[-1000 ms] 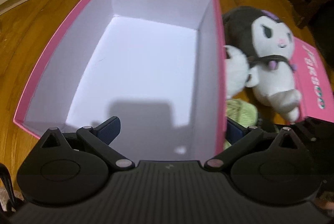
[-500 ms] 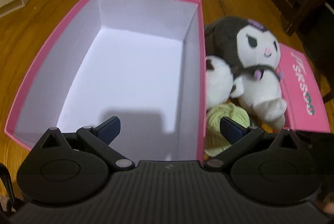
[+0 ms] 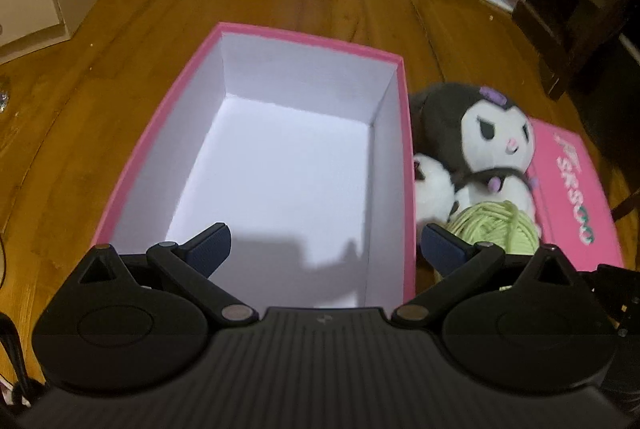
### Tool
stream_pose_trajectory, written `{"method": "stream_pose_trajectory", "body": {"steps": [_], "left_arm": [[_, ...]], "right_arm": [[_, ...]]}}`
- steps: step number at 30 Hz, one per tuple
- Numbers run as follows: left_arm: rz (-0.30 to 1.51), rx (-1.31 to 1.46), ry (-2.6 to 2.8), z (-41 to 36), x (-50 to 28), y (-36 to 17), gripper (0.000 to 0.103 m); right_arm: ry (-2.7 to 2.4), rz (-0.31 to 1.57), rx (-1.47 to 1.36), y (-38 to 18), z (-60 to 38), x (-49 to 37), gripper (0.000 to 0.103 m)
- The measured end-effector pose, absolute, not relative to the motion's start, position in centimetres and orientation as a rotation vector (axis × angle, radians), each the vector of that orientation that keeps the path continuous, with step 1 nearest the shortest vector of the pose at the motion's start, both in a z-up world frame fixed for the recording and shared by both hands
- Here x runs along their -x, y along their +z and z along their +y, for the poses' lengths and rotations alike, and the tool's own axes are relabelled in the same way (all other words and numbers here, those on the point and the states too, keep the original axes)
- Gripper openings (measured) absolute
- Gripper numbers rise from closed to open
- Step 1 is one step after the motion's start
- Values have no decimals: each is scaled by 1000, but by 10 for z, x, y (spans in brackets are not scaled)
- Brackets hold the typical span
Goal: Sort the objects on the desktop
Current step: 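Carry the yarn ball into the pink box and open the right gripper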
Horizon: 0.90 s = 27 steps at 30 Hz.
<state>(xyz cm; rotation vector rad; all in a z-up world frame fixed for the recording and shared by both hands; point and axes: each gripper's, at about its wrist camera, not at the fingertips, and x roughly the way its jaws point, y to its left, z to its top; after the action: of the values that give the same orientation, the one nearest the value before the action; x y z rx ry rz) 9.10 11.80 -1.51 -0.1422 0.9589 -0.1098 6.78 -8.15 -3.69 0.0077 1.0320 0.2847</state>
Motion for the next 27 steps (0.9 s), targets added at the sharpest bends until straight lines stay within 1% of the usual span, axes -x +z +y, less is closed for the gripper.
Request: {"method": "stream_pose_trajectory", "body": {"steps": [5,10,15,22,27], "left_arm": [[873,169,-76,142,-76,14,103],[795,174,-38,165,-62,33,103],[817,134,81,182,-65,26,103],[848,209,92,201,-79,9,103],[911,179,48,181,-96,-9,103]], "right_arm": [[316,911,72,5,-56,-64,64],[428,829,234,32,-11,-61,64],[505,832,366,22,27,-73,64],[634,938,342,-6,45,-109,64],[685,1033,309,-31,46,-119,65]]}}
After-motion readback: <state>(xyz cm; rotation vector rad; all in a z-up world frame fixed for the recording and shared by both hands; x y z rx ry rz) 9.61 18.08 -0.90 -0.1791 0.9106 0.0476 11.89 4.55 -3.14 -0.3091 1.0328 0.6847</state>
